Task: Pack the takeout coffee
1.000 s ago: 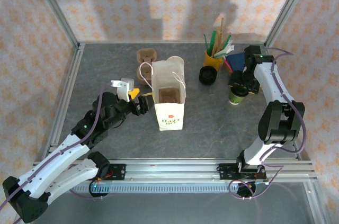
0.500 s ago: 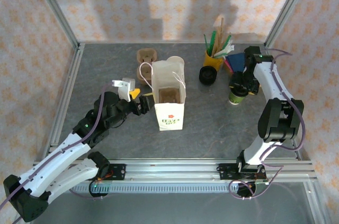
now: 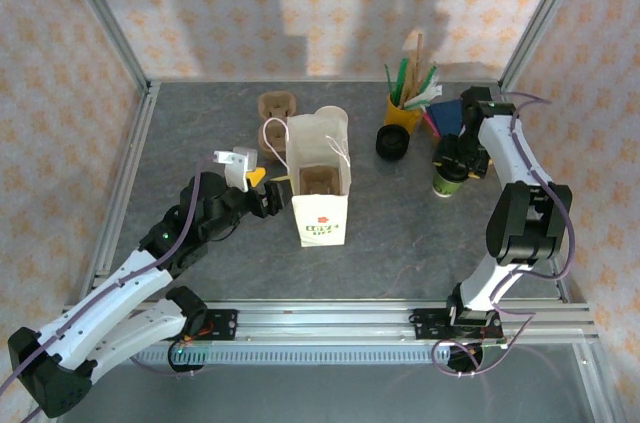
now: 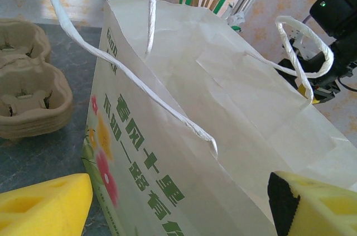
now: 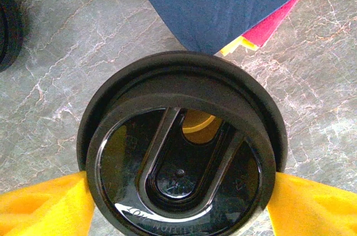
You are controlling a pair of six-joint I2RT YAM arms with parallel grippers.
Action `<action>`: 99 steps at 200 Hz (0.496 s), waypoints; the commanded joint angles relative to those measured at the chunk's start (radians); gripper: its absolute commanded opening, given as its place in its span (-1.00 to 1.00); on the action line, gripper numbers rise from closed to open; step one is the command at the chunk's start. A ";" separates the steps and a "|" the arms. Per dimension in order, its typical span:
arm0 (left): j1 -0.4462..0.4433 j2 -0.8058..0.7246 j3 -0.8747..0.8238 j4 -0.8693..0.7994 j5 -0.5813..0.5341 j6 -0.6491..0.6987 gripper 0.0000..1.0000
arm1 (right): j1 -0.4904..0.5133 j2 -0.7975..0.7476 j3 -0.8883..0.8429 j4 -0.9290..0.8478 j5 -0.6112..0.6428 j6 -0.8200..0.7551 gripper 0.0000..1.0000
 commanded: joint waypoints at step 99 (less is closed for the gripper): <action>0.007 0.013 0.014 0.009 0.008 0.031 0.67 | -0.007 0.040 0.068 -0.030 0.016 0.005 0.53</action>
